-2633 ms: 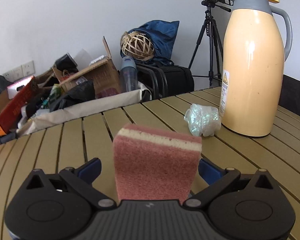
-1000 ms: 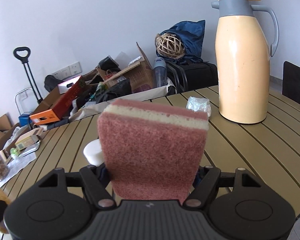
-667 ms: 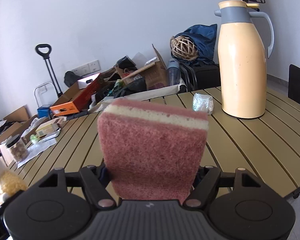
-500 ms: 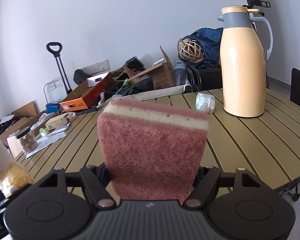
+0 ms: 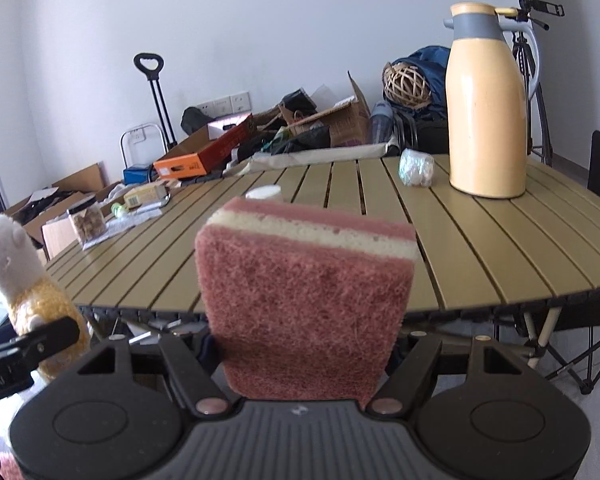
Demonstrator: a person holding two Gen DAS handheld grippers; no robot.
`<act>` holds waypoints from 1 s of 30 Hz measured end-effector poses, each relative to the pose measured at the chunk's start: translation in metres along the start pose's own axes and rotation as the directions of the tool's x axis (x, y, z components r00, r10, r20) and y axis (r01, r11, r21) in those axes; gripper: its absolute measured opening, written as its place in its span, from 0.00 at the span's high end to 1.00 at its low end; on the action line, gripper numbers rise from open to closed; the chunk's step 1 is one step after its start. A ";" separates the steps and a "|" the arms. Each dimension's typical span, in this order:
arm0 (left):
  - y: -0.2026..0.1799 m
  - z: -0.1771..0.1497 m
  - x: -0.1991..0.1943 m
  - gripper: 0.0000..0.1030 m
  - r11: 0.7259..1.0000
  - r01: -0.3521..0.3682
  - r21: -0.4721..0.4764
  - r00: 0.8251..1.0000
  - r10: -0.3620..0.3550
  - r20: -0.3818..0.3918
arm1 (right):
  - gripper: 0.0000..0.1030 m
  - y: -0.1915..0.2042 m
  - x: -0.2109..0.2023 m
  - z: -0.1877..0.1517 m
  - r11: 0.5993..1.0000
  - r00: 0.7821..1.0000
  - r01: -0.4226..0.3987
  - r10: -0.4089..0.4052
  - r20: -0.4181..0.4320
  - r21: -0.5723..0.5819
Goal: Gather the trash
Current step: 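Carry the alpaca and pink sponge with both tools down over the black bin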
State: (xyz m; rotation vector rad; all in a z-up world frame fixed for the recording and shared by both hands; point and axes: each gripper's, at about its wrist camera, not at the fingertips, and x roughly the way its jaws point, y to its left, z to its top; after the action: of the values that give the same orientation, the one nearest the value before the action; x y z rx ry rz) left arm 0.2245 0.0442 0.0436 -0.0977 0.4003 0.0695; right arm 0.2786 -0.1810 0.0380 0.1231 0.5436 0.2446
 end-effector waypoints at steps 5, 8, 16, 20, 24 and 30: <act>-0.005 -0.019 -0.005 0.14 1.000 0.007 0.023 0.999 -0.006 -0.037 | 0.30 -0.007 -0.001 -0.027 1.000 0.999 -0.003 0.003 -0.049 -0.007; -0.008 -0.030 -0.006 0.14 0.999 0.008 0.037 0.998 -0.006 -0.064 | 0.30 -0.011 0.000 -0.040 1.000 0.997 -0.010 0.009 -0.078 -0.009; -0.013 -0.059 0.002 0.14 0.997 0.003 0.079 0.988 0.010 -0.153 | 0.30 -0.020 0.012 -0.072 0.999 0.987 -0.030 0.025 -0.160 -0.026; -0.015 -0.071 0.012 0.14 0.996 0.000 0.091 0.982 0.017 -0.188 | 0.30 -0.022 0.020 -0.087 0.999 0.979 -0.038 0.029 -0.202 -0.038; -0.016 -0.082 0.023 0.14 0.996 -0.002 0.094 0.975 0.023 -0.221 | 0.30 -0.025 0.030 -0.103 0.998 0.970 -0.038 0.027 -0.243 -0.041; -0.008 -0.102 0.043 0.14 0.997 -0.010 0.073 0.960 0.030 -0.280 | 0.30 -0.029 0.045 -0.119 0.999 0.952 -0.040 0.027 -0.304 -0.037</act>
State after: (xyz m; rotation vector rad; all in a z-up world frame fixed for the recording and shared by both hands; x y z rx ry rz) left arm 0.2254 0.0275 -0.0662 -0.0329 0.6874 0.0609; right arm 0.2593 -0.1909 -0.0908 0.0527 0.8424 0.3103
